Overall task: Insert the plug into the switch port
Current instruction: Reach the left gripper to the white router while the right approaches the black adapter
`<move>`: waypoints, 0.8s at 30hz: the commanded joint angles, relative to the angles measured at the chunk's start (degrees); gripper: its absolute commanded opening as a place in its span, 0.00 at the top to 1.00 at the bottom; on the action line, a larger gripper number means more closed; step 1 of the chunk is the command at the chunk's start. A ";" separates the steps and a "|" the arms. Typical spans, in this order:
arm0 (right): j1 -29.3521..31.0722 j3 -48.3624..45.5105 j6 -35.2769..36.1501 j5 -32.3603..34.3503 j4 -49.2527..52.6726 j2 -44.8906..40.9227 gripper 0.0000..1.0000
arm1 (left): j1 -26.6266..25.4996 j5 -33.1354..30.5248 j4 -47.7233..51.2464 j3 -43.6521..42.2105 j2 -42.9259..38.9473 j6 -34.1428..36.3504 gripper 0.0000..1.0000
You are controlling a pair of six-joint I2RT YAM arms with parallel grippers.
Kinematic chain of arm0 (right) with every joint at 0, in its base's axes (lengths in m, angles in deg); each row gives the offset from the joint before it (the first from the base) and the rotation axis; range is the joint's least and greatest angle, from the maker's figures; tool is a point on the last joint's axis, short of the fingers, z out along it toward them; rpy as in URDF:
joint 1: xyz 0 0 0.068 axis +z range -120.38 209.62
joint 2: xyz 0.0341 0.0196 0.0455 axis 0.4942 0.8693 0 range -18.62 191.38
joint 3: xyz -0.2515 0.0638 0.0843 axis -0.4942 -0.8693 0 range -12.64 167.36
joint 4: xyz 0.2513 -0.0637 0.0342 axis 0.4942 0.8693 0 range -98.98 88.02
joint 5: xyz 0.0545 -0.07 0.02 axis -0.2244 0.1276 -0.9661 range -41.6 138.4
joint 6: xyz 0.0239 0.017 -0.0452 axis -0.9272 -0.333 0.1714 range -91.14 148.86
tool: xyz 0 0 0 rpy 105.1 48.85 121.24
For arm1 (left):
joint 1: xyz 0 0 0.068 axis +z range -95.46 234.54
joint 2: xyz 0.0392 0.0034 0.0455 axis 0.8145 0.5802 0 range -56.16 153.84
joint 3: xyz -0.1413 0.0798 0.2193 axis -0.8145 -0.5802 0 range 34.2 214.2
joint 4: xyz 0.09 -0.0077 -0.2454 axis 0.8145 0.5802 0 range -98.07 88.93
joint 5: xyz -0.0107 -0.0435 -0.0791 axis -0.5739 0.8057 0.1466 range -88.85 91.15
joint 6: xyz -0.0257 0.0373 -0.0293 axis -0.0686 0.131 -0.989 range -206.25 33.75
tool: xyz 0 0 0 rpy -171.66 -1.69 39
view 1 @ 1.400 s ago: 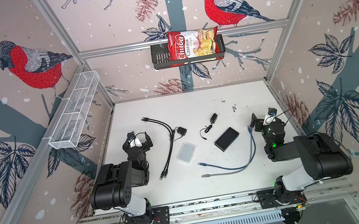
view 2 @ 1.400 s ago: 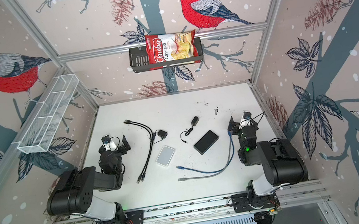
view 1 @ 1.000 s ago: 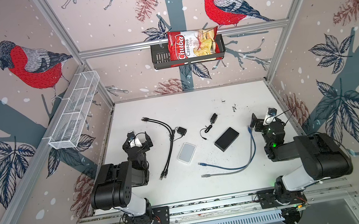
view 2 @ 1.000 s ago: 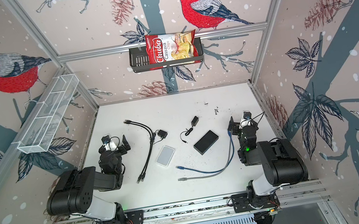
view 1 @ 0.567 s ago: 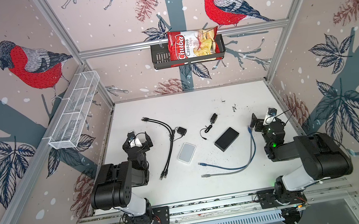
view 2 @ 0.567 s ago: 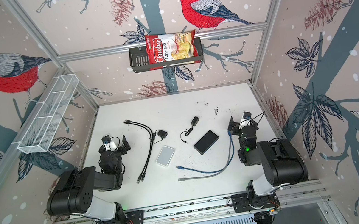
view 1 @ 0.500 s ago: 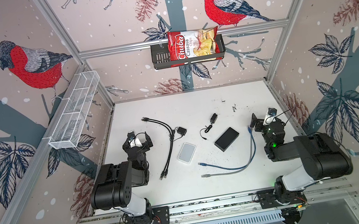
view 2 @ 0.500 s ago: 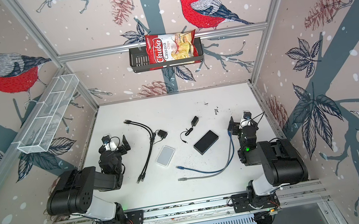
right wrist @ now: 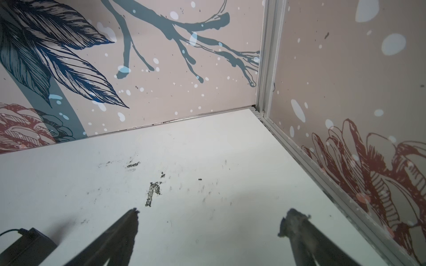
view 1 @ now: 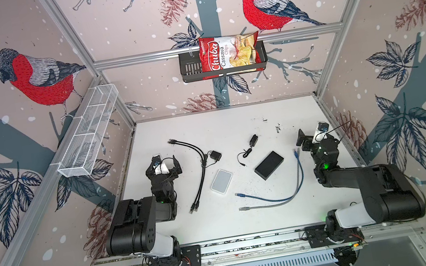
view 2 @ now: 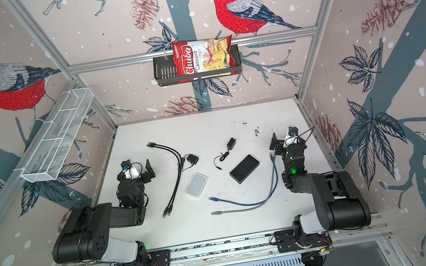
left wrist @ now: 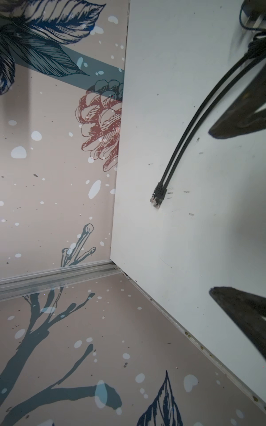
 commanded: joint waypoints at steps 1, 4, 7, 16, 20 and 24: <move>0.26 1.91 -1.84 0.39 9.97 -1.93 0.01 | -1.20 -2.55 7.50 2.28 -3.83 1.20 0.01; 1.11 5.01 -3.10 1.66 16.90 -3.74 0.01 | -3.10 -6.72 17.61 6.36 -6.50 -0.02 0.02; 2.52 7.49 -4.57 4.16 22.06 -5.05 0.01 | -4.64 -8.13 27.88 10.84 -7.50 -2.65 0.02; 8.27 14.38 -8.49 4.51 37.87 -4.40 0.01 | -12.73 -8.20 42.24 16.58 -11.15 -5.12 0.02; 12.03 16.85 -8.35 4.24 42.83 -3.15 0.02 | -17.03 -5.71 48.89 17.53 -13.32 -6.72 0.01; 15.20 18.85 -8.88 2.66 46.42 -2.01 0.04 | -20.96 -6.29 53.66 17.33 -14.53 -9.02 0.02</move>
